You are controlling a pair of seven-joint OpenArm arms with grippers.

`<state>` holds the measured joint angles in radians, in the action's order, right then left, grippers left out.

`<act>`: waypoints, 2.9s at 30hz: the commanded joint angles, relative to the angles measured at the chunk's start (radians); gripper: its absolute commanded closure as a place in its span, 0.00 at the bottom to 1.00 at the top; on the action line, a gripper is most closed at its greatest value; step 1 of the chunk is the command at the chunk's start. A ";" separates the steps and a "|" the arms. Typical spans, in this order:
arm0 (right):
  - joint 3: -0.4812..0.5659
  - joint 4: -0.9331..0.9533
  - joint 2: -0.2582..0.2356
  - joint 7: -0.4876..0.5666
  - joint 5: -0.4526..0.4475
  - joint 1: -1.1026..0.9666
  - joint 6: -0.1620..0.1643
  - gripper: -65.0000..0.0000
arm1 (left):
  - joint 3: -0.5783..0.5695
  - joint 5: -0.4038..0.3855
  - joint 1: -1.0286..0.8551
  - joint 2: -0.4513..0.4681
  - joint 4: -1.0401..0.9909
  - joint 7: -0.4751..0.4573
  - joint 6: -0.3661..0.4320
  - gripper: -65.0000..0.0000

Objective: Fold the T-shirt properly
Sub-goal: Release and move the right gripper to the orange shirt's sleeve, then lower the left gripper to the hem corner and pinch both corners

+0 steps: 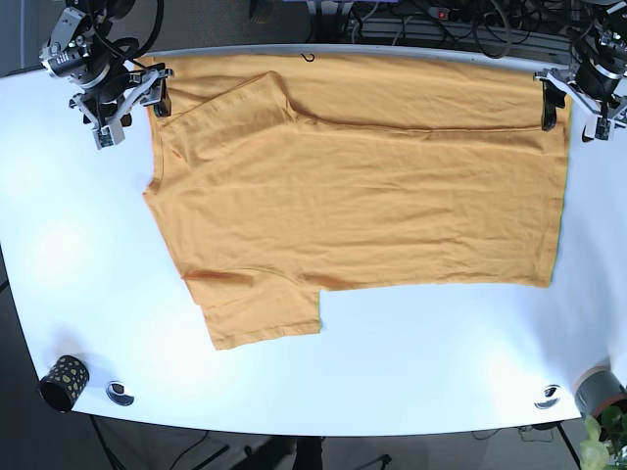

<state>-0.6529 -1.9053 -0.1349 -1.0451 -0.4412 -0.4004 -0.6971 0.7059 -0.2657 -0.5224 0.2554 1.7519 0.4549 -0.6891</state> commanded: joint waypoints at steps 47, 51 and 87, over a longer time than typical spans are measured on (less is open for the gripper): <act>0.282 1.068 -0.068 0.512 0.417 0.941 -0.001 0.34 | 0.054 -0.011 0.150 -0.090 -0.013 -0.018 0.009 0.33; 0.282 1.088 -0.085 0.547 0.417 0.950 -0.001 0.34 | 0.053 -0.011 0.150 -0.090 -0.013 -0.018 0.009 0.33; 0.282 1.179 -0.045 0.658 0.416 0.934 -0.001 0.60 | 0.073 0.316 0.485 -0.141 -0.056 0.184 0.075 0.17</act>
<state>-0.3695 -0.7116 -0.1787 -0.3965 -0.0139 0.5053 -0.6876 0.7803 0.0532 -0.0727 0.0952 1.7027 0.6422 -0.6266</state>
